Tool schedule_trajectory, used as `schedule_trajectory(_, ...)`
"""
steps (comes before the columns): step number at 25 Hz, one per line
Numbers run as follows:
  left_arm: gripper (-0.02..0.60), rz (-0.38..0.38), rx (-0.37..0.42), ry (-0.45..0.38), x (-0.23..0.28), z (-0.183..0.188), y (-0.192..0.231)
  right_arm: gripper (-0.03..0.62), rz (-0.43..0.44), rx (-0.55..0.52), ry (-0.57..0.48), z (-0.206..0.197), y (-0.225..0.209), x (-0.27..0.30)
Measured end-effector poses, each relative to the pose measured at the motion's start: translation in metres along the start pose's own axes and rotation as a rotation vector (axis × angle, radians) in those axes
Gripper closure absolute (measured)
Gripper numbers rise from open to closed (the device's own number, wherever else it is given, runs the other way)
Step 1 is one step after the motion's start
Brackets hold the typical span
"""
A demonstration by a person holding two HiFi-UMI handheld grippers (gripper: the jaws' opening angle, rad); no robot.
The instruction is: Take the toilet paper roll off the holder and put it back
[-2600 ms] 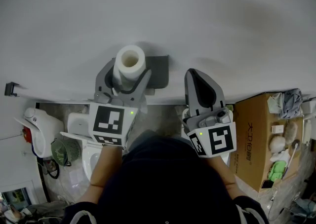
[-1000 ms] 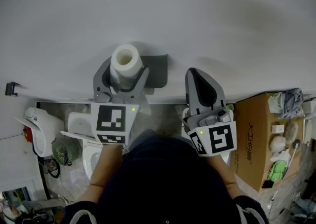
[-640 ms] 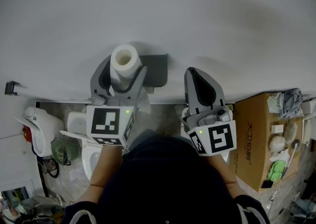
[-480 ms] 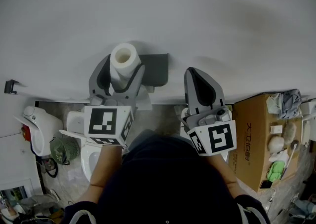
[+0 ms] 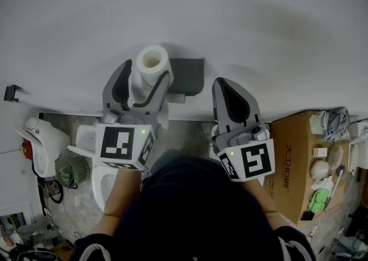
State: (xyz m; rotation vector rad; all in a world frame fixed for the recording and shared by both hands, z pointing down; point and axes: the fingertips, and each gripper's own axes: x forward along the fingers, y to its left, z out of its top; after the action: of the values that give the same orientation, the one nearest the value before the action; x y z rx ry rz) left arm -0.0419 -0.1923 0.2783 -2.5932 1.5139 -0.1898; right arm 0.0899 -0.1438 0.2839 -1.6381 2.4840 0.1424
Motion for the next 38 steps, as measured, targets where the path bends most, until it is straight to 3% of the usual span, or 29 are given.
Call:
schedule_trajectory(11, 0.262, -0.011, -0.033, -0.067, -0.028, 0.009, 0.012, 0.578, -0.001, -0.023, -0.006, 0.004, 0.025, 0.005)
schedule_trajectory(13, 0.293, 0.004, -0.05, -0.086, -0.036, 0.011, 0.022, 0.579, -0.002, -0.027, -0.008, 0.005, 0.031, 0.007)
schedule_trajectory(17, 0.458, 0.044, -0.067, -0.117, -0.055, 0.016, 0.042, 0.578, -0.02, -0.035, -0.003, 0.009, 0.044, 0.011)
schedule_trajectory(21, 0.578, 0.059, -0.033, -0.118, -0.071, 0.018, 0.053, 0.577, -0.052, -0.042, -0.009, 0.018, 0.05, 0.012)
schedule_trajectory(25, 0.58, 0.071, -0.002, -0.119, -0.084, 0.018, 0.06, 0.578, -0.081, -0.058, -0.012, 0.024, 0.055, 0.011)
schedule_trajectory(38, 0.58, 0.043, -0.027, -0.163, -0.113, 0.006, 0.074, 0.579, -0.138, -0.146, -0.011, 0.028, 0.084, 0.0)
